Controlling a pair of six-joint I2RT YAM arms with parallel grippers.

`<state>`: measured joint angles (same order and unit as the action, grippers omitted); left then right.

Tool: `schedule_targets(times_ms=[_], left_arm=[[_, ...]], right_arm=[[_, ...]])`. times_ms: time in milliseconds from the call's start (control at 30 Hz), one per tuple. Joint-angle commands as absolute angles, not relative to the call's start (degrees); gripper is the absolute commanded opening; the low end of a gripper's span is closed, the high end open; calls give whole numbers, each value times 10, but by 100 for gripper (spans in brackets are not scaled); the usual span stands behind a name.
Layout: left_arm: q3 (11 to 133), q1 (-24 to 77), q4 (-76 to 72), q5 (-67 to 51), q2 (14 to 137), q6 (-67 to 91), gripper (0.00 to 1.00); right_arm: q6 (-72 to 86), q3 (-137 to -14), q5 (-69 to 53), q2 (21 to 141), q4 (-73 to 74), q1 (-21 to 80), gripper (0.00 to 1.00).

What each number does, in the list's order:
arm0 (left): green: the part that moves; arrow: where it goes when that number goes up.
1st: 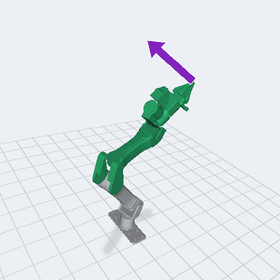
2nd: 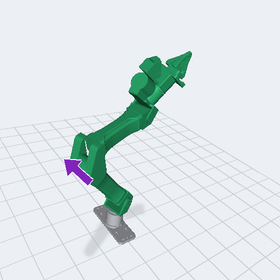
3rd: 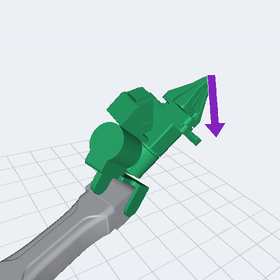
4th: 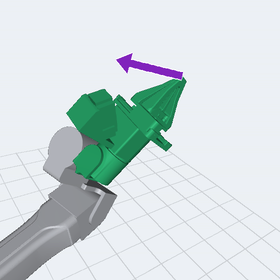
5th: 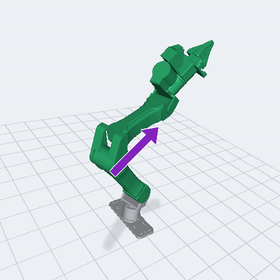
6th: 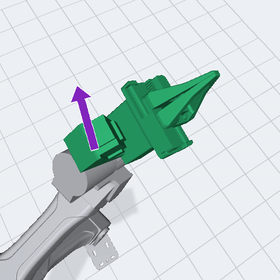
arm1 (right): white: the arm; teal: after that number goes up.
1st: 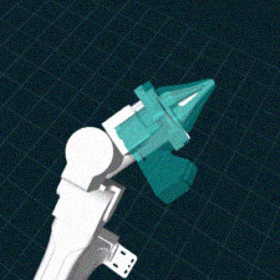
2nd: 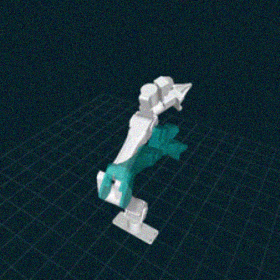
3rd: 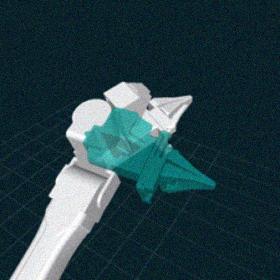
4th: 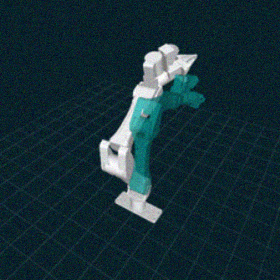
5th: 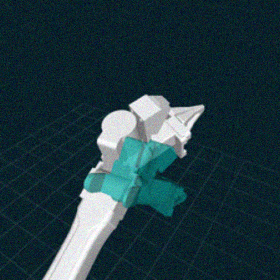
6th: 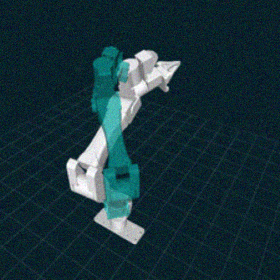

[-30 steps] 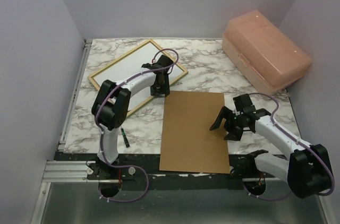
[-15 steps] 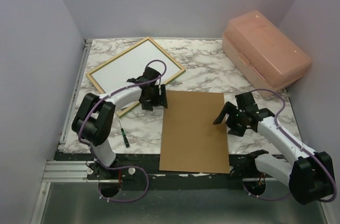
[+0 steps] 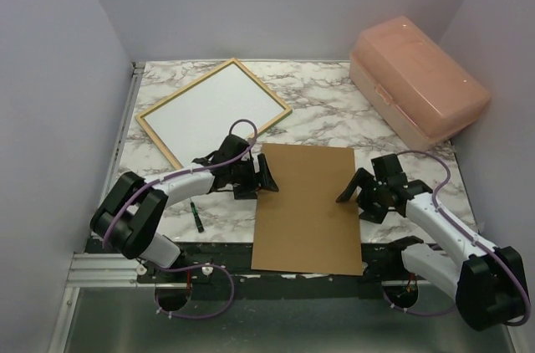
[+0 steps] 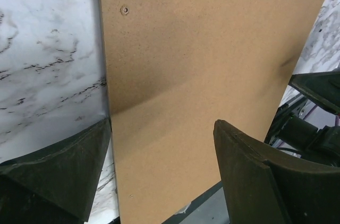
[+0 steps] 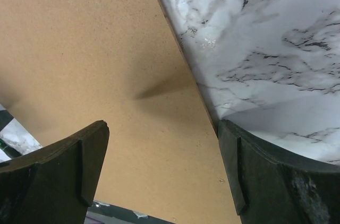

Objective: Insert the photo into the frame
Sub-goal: Move the photo frame item to the center of the board.

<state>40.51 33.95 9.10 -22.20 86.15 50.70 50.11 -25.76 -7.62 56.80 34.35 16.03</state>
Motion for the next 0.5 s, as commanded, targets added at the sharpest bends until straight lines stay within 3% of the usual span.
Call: schedule_targets(times_ms=[0, 200, 467], left_arm=[[370, 351, 81, -240, 863, 537, 83], [385, 351, 88, -260, 855, 523, 84], [351, 352, 67, -278, 796, 541, 82]], right_arm=[[498, -214, -134, 607, 298, 161, 91], [482, -211, -219, 641, 261, 160, 90], [487, -231, -314, 600, 233, 161, 91]])
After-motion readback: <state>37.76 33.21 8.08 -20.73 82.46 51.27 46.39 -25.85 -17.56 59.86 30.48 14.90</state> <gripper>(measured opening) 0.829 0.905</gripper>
